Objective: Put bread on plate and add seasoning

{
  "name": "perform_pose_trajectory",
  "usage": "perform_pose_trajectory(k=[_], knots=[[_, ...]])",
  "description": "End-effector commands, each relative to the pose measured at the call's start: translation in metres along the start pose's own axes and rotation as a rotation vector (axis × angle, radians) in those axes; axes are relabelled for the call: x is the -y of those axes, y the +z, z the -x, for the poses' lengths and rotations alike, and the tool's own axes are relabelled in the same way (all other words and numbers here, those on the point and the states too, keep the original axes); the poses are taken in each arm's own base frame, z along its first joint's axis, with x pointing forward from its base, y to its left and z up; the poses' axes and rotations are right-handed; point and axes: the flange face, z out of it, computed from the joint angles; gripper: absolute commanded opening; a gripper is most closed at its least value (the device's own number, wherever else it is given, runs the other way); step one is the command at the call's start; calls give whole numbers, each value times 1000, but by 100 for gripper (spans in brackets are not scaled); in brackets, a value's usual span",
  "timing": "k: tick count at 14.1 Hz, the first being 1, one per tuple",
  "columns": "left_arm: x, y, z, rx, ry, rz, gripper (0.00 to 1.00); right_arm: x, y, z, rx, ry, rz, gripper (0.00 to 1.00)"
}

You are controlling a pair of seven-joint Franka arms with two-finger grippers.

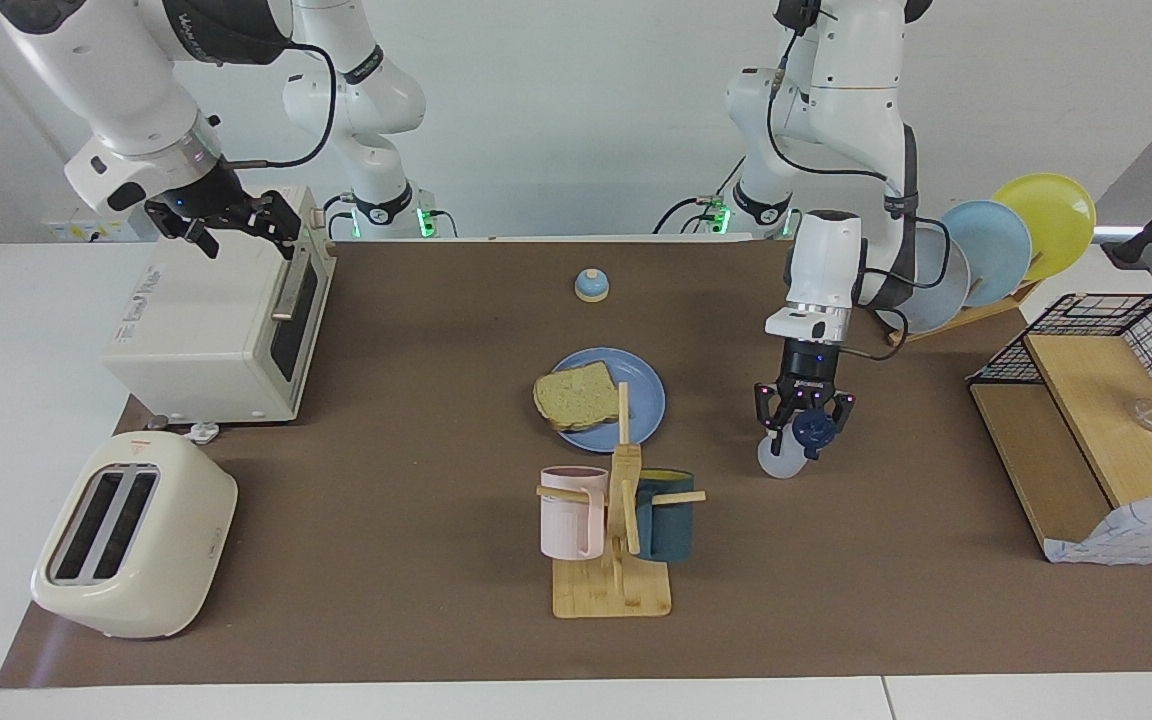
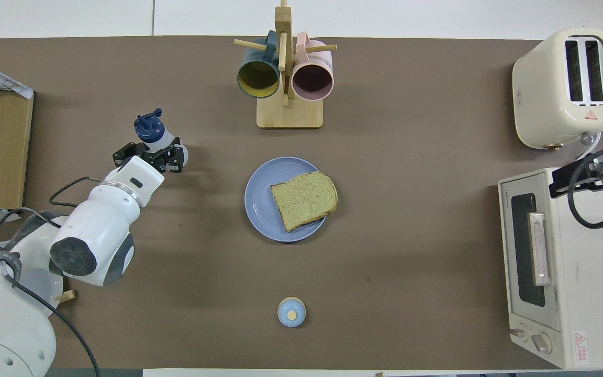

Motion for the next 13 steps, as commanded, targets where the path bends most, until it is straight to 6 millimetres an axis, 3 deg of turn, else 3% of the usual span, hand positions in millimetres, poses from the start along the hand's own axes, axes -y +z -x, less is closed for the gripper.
perform_pose_trajectory(k=[1, 3, 5, 11, 13], knots=[[1, 3, -1, -15, 18, 0, 59, -4, 1, 7, 5, -23, 4, 100], [1, 3, 0, -15, 18, 1, 48, -4, 1, 7, 5, -23, 4, 100], [1, 3, 2, -11, 18, 1, 49, -4, 1, 7, 5, -23, 4, 100], [1, -1, 8, -1, 15, 3, 90, -4, 1, 7, 5, -23, 4, 100], [1, -2, 10, 2, 13, 3, 91, -4, 1, 7, 5, -23, 4, 100]])
